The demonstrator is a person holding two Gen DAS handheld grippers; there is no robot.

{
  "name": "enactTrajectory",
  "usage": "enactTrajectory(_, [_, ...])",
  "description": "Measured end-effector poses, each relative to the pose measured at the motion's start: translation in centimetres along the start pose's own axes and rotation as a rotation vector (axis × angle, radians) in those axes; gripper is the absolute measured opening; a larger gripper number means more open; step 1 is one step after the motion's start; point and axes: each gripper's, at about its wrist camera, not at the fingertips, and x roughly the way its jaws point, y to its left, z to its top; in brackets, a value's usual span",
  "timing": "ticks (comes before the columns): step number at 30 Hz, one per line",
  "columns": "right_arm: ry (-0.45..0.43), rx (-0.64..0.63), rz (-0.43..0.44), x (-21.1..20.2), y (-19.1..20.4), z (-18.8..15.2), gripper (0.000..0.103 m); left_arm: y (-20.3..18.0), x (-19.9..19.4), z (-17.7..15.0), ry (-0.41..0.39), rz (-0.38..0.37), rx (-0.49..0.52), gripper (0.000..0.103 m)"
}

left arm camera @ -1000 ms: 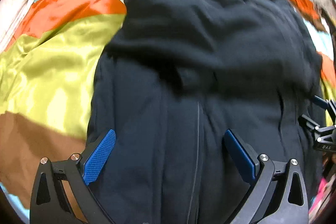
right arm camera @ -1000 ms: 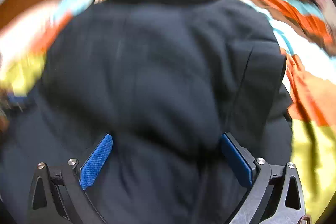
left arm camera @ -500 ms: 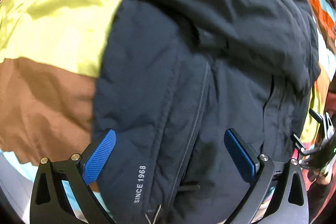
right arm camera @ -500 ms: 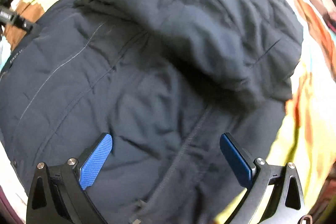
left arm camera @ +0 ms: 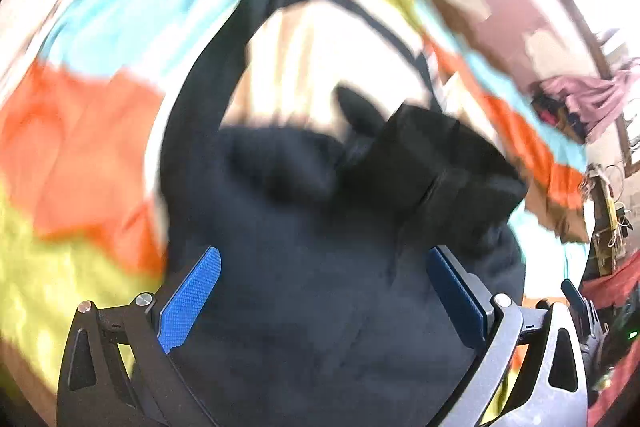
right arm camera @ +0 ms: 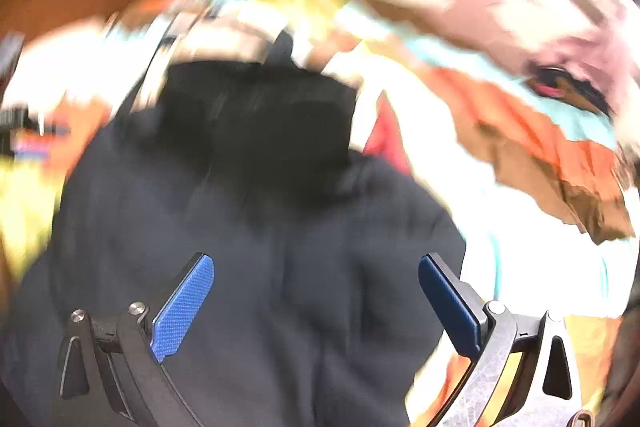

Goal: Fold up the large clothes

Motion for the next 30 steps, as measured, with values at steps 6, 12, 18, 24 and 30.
enactTrajectory(6, [-0.163, 0.165, -0.041, 3.0, -0.5, 5.5, 0.103, -1.7, 5.1, 6.4, -0.083, -0.012, -0.063, 0.101])
enactTrajectory(12, [-0.143, 0.180, -0.132, 6.9, -0.8, 7.6, 0.103, -1.2, 7.9, 8.1, -0.079, 0.073, -0.035, 0.101])
enactTrajectory(18, [-0.128, 0.268, -0.106, 9.2, -2.3, 7.0, 0.061, -1.2, 7.7, 8.5, -0.093, 0.018, -0.041, 0.063])
enactTrajectory(24, [-0.105, 0.254, -0.074, 8.0, -1.3, 6.2, 0.008, -0.4, 6.5, 7.0, -0.061, -0.152, -0.102, 0.006])
enactTrajectory(30, [-0.166, 0.106, -0.051, 2.1, 0.5, 3.0, 0.007, 0.0, 0.9, 1.9, -0.168, -0.137, -0.026, 0.004])
